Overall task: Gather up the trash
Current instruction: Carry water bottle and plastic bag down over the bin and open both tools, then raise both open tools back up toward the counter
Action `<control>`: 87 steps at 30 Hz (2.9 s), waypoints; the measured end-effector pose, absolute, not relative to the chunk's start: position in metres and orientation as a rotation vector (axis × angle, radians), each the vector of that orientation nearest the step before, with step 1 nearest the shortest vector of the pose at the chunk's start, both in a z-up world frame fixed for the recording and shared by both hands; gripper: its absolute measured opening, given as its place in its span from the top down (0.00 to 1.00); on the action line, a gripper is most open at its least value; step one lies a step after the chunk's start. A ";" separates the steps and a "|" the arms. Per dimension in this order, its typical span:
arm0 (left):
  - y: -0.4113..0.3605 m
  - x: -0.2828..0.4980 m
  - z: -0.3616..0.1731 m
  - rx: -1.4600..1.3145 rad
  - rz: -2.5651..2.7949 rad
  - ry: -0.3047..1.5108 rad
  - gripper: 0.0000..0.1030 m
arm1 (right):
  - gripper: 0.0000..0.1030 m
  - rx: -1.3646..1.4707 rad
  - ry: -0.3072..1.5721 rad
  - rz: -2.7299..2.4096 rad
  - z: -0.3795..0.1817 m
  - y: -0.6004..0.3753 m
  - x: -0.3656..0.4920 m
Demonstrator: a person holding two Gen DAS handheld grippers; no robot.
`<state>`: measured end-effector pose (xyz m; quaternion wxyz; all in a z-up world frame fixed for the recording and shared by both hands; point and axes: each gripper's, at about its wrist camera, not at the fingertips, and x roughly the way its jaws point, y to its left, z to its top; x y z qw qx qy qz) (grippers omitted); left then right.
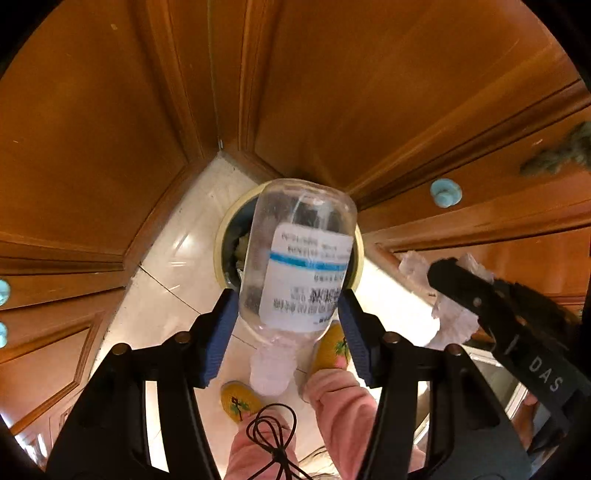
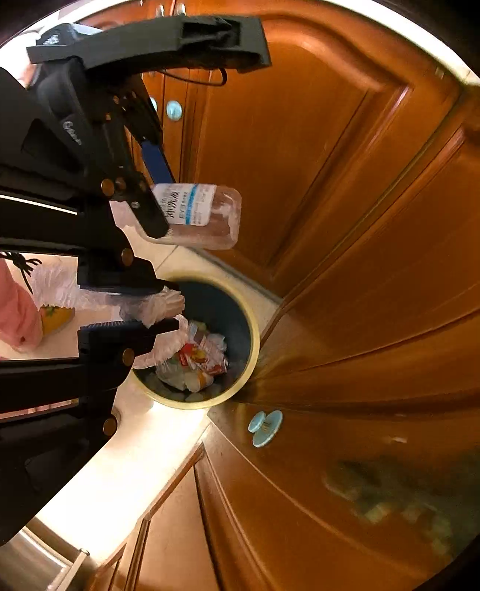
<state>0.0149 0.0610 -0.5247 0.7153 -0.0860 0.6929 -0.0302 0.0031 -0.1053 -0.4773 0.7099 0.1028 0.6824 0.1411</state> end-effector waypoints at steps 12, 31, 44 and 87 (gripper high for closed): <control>0.057 0.015 -0.554 -0.179 -0.020 1.572 0.26 | 0.37 0.161 1.476 0.352 -0.498 -0.101 0.014; 0.068 0.012 -0.487 -0.200 -0.052 1.522 0.02 | 0.35 0.190 1.434 0.319 -0.447 -0.109 0.002; 0.060 -0.008 -0.384 -0.176 -0.133 1.535 0.01 | 0.35 0.216 1.400 0.287 -0.334 -0.123 -0.013; 0.065 0.000 0.065 0.091 -0.230 0.959 0.08 | 0.18 0.184 0.845 0.202 0.137 -0.146 -0.049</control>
